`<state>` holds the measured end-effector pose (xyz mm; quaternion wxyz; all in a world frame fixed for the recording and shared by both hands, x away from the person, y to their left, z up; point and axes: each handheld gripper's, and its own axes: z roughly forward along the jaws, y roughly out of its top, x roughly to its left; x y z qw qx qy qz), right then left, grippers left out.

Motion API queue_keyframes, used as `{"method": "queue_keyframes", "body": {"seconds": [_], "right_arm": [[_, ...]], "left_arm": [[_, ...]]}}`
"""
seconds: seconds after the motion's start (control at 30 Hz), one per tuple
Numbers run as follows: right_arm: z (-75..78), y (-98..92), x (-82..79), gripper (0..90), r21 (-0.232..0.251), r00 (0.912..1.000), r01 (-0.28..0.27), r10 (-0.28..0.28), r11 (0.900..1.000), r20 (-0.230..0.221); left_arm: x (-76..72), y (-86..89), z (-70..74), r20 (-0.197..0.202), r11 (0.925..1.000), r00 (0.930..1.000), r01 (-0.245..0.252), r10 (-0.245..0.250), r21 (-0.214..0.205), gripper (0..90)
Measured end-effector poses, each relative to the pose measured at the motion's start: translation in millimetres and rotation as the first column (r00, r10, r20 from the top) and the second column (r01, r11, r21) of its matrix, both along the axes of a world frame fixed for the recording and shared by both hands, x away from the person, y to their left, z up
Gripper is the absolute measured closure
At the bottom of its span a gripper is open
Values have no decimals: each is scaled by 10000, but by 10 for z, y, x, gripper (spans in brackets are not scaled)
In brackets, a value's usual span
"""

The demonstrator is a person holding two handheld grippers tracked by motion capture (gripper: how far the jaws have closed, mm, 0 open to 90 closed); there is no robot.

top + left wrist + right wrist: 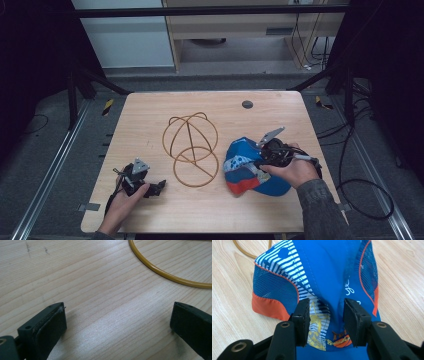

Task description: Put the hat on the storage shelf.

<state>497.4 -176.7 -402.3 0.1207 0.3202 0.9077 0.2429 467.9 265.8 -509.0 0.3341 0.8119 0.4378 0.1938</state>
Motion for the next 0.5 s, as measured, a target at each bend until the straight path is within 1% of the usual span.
{"method": "queue_keyframes", "body": {"seconds": [0.03, 0.13, 0.23, 0.33, 0.4, 0.5], "right_arm": [[-6, 7, 12, 586, -62, 10000, -37, 37, 10000, -67], [-22, 4, 51, 607, 61, 9999, -51, 52, 10000, -162], [-48, -1, 86, 610, -17, 9994, -24, 23, 10000, -359], [-59, -21, 121, 631, 123, 9989, 65, -59, 9999, -468], [-68, -19, 134, 643, 90, 9985, 47, -42, 9999, -549], [-74, -14, 153, 696, -46, 9978, -55, 52, 10000, -662]], "left_arm": [[0, 0, 0, -3, 10000, 10000, 3, -3, 2, 0], [0, 0, 0, 1, 10000, 10000, -1, 1, -2, 0], [2, 0, -1, -19, 10000, 10000, 24, -24, -22, 0], [2, -1, -1, -9, 10000, 10000, 16, -16, -18, 0], [1, -1, -1, -5, 10000, 10000, 12, -12, -14, 0], [-2, 0, 0, -9, 10000, 10000, 29, -29, 25, 0]]}}
